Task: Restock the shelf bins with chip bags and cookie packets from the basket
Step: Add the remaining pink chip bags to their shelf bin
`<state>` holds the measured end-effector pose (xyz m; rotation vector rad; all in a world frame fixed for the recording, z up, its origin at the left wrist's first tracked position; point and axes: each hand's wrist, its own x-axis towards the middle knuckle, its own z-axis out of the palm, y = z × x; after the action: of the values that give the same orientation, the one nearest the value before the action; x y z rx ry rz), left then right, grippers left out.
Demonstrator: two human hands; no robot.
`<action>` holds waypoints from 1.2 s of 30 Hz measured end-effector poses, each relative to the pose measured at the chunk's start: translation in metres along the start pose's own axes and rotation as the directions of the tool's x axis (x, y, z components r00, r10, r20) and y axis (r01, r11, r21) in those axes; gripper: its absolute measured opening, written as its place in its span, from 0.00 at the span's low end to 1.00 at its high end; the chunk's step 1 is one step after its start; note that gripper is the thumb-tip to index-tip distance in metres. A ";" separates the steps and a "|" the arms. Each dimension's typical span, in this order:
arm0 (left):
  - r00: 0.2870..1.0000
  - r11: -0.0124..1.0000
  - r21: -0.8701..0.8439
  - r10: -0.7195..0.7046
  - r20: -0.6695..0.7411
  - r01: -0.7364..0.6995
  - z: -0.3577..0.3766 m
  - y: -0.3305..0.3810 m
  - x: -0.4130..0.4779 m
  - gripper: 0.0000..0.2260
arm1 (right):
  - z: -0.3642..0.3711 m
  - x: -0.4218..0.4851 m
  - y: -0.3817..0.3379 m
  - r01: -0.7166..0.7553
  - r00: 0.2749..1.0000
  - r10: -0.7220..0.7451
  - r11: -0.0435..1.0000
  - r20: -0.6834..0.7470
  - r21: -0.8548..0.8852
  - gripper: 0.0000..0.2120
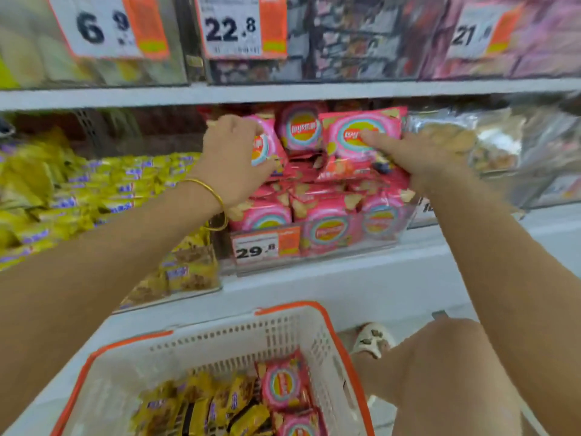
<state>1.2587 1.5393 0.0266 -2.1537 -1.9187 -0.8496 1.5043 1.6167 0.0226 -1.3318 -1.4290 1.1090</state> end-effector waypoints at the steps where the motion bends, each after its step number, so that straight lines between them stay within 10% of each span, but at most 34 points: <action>1: 0.999 0.998 0.053 -0.027 0.034 0.025 0.005 -0.004 0.005 0.29 | 0.004 0.013 0.002 0.005 1.000 -0.005 1.000 -0.020 0.013 0.37; 4: 0.997 0.971 0.239 -0.025 0.076 0.006 0.023 -0.013 0.018 0.30 | 0.022 0.045 0.004 0.033 0.999 -0.032 0.999 -0.005 0.040 0.39; 7: 0.999 0.916 0.400 -0.002 0.039 -0.014 0.034 -0.020 0.030 0.32 | 0.035 0.068 0.006 0.151 0.986 -0.153 0.988 0.061 0.034 0.18; 11: 0.999 0.887 0.462 -0.009 0.040 -0.011 0.043 -0.024 0.043 0.38 | 0.042 0.087 0.010 0.208 0.975 -0.209 0.978 0.069 0.026 0.34; 19: 0.995 0.833 0.547 0.096 0.009 -0.085 0.053 -0.030 0.044 0.42 | 0.044 0.095 0.021 0.265 0.963 -0.267 0.964 0.038 0.032 0.15; 36: 0.990 0.807 0.573 0.127 0.066 -0.141 0.042 -0.030 0.044 0.43 | 0.056 0.076 0.017 0.231 0.968 -0.190 0.929 0.164 -0.290 0.37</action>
<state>1.2450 1.6025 0.0049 -1.8845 -1.7074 -0.1654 1.4500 1.6907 -0.0051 -1.2936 -1.8570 0.8703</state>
